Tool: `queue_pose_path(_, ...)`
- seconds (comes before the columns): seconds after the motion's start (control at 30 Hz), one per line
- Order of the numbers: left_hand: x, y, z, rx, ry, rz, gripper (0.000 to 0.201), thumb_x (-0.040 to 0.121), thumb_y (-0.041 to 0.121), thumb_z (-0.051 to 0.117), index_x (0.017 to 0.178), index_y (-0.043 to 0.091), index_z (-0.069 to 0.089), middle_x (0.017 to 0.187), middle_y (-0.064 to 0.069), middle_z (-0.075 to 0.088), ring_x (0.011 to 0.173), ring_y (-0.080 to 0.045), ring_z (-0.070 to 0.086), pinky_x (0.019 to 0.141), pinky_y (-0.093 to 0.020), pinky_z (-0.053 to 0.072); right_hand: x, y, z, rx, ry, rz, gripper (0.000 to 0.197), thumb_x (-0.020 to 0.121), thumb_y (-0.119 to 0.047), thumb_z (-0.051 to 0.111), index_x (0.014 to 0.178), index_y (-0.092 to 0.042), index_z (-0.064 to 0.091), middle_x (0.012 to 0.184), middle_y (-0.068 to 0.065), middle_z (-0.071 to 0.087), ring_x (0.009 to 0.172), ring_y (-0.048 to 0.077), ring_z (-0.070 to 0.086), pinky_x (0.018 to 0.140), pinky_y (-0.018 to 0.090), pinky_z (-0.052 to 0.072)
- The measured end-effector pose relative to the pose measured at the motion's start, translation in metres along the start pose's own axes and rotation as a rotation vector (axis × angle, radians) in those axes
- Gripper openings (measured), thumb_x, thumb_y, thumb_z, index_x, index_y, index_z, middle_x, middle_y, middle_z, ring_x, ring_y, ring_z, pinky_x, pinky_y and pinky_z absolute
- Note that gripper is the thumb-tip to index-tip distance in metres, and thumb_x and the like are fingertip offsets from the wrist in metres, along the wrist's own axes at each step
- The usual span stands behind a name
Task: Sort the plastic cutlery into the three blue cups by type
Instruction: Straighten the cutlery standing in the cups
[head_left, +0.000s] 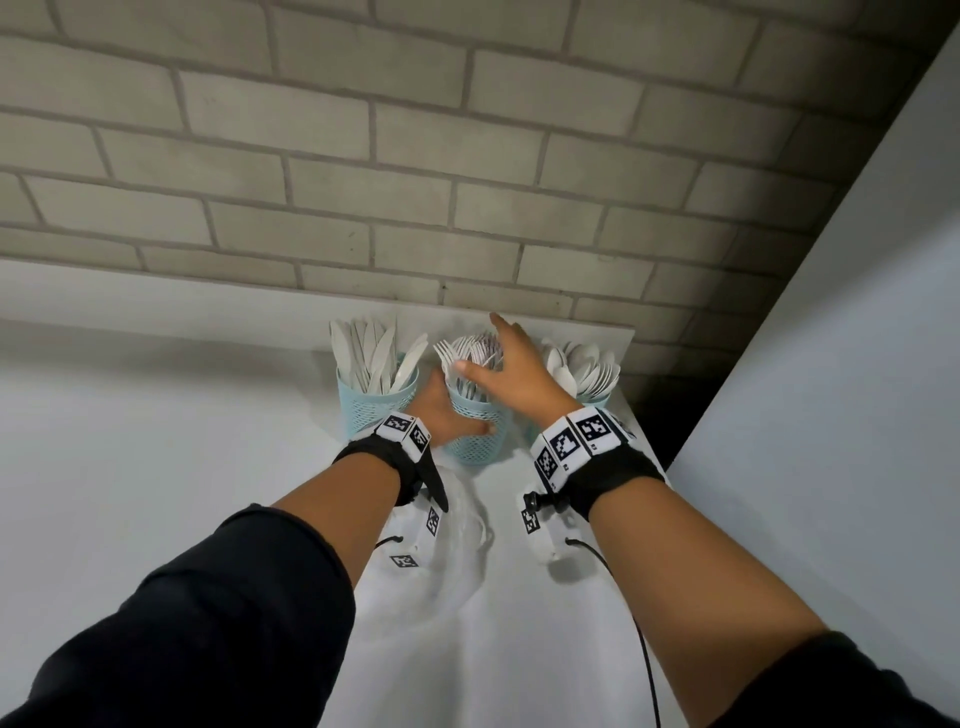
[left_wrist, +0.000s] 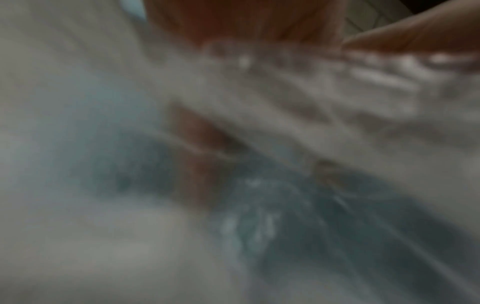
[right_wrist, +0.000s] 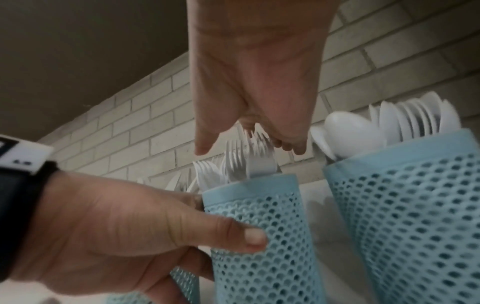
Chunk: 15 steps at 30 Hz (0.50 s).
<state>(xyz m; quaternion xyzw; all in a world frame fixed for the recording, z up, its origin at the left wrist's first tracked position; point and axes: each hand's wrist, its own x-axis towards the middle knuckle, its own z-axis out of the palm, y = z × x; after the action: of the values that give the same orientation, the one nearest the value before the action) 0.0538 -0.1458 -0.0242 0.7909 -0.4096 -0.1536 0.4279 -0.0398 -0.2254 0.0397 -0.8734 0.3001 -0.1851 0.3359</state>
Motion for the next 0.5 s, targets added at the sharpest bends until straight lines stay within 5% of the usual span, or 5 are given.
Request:
queue_pose_path(0.07,-0.009,0.011,-0.007,0.023,-0.045,-0.001,0.109,0.062,0.035,0.085,0.144,0.008,0.020,0.144,-0.009,0.036,0.135,-0.026,0.034,0.111,-0.034,0.030,-0.007,-0.003,-0.012,0.014,0.062,-0.008,0.078,0.085,-0.043,0.062,0.148,-0.027,0.019,0.158,0.006,0.009,0.146,0.026,0.006,0.117,0.049,0.014)
queue_pose_path(0.27,-0.025,0.052,-0.027,0.463,-0.314,-0.155,0.063,0.085,0.040,0.064,0.129,-0.002,0.046,0.131,-0.015,0.054,0.120,-0.029,0.052,0.098,-0.032,0.042,-0.026,0.013,-0.048,0.165,0.652,-0.151,0.067,0.082,-0.041,0.067,0.137,-0.017,0.038,0.142,0.010,0.036,0.133,0.024,0.031,0.112,0.045,0.028)
queue_pose_path(0.33,-0.026,0.065,-0.031,0.570,-0.356,-0.142,0.053,0.087,0.037,0.062,0.123,-0.002,0.053,0.118,-0.013,0.060,0.115,-0.028,0.057,0.095,-0.031,0.045,-0.031,0.027,-0.053,0.101,0.637,-0.053,0.082,0.077,-0.049,0.069,0.143,-0.021,0.029,0.148,0.010,0.026,0.138,0.025,0.022,0.113,0.047,0.019)
queue_pose_path(0.4,-0.027,0.080,-0.028,0.626,-0.364,-0.094,0.038,0.089,0.032,0.060,0.106,-0.001,0.063,0.085,-0.009,0.061,0.101,-0.026,0.063,0.092,-0.030,0.047,-0.035,0.040,-0.052,0.081,0.581,0.050,0.096,0.071,-0.053,0.072,0.146,-0.026,0.017,0.153,0.010,0.015,0.142,0.026,0.015,0.114,0.050,0.013)
queue_pose_path(0.5,-0.029,0.097,-0.012,0.589,-0.430,-0.046,0.041,0.090,0.033,0.057,0.056,0.010,0.053,0.045,0.003,0.050,0.051,-0.014,0.054,0.081,-0.027,0.050,-0.039,0.057,-0.048,0.118,0.507,0.134,0.108,0.066,-0.047,0.079,0.147,-0.029,0.010,0.153,0.012,0.010,0.141,0.031,0.019,0.115,0.050,0.021)
